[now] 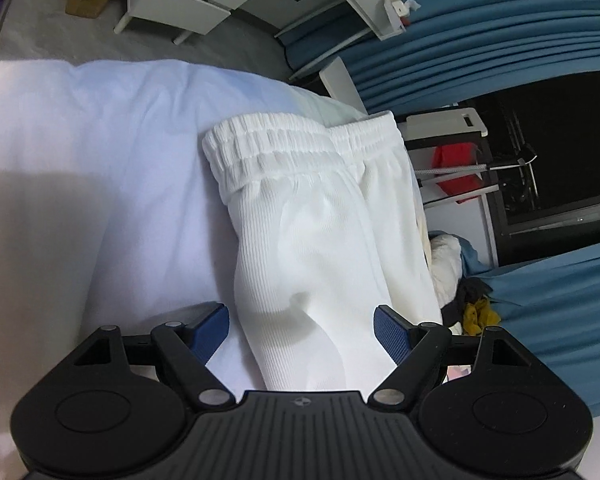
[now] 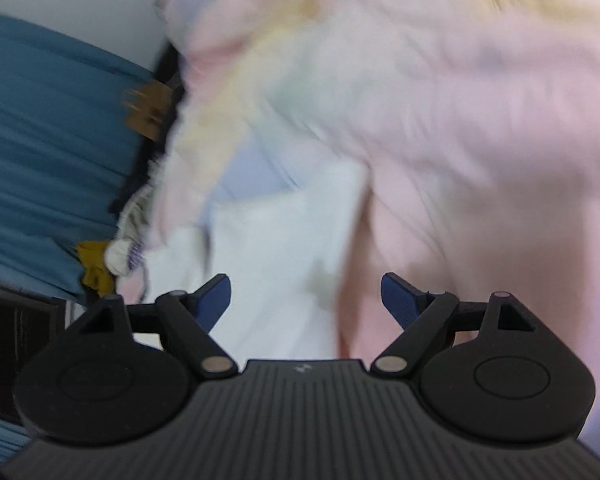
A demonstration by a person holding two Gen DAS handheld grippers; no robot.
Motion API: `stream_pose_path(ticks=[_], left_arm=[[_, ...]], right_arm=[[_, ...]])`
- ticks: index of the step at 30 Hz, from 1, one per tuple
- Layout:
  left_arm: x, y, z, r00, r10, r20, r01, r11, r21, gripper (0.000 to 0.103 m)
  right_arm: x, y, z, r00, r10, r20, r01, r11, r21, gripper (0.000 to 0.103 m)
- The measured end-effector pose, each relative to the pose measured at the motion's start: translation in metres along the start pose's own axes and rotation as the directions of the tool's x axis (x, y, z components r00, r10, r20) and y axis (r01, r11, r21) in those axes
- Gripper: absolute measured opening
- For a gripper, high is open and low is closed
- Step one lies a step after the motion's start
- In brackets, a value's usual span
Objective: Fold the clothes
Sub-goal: 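Move the left gripper over the sweatpants waistband, then grasp the elastic waistband with the left gripper while the right gripper grasps a leg cuff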
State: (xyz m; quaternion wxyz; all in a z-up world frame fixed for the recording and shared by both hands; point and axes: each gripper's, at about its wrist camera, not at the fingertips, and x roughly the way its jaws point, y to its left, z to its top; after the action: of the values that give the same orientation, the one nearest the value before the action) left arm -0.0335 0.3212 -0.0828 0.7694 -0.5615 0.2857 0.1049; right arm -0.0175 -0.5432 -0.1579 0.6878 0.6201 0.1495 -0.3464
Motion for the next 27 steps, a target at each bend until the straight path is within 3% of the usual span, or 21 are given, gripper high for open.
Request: stream_pose_path(ticks=[3, 7, 12, 14, 16, 23, 27], left_arm=[[0.002, 0.002, -0.003, 1.000, -0.001, -0.003, 0.001, 1.000, -0.007, 0.081], [0.009, 0.003, -0.015, 1.000, -0.002, -0.022, 0.002, 1.000, 0.005, 0.081], [0.011, -0.003, -0.018, 1.000, 0.006, -0.024, -0.006, 1.000, 0.027, 0.081], [0.011, -0.005, -0.020, 1.000, 0.010, -0.025, -0.010, 1.000, 0.030, 0.081], [0.010, -0.005, -0.021, 1.000, 0.011, -0.023, -0.010, 1.000, 0.029, 0.081], [0.033, -0.020, -0.007, 1.000, 0.015, -0.009, -0.014, 1.000, 0.012, 0.080], [0.057, -0.030, 0.007, 1.000, 0.011, -0.017, -0.011, 1.000, 0.016, 0.074]], right_arm=[[0.031, -0.006, -0.005, 0.996, -0.022, -0.084, 0.028, 0.997, 0.072, 0.083], [0.049, 0.010, -0.012, 0.999, -0.030, -0.043, 0.030, 1.000, -0.002, 0.074], [0.061, 0.030, -0.013, 1.000, -0.007, -0.013, 0.006, 0.997, -0.074, 0.045], [0.059, 0.042, -0.013, 1.000, -0.001, 0.010, 0.002, 0.991, -0.130, 0.021], [0.053, 0.052, -0.013, 0.999, 0.023, 0.035, -0.016, 0.983, -0.184, 0.010], [0.020, 0.078, -0.010, 0.974, 0.198, 0.108, -0.157, 0.941, -0.301, 0.006], [0.020, 0.083, -0.008, 0.976, 0.190, 0.103, -0.147, 0.934, -0.326, 0.006]])
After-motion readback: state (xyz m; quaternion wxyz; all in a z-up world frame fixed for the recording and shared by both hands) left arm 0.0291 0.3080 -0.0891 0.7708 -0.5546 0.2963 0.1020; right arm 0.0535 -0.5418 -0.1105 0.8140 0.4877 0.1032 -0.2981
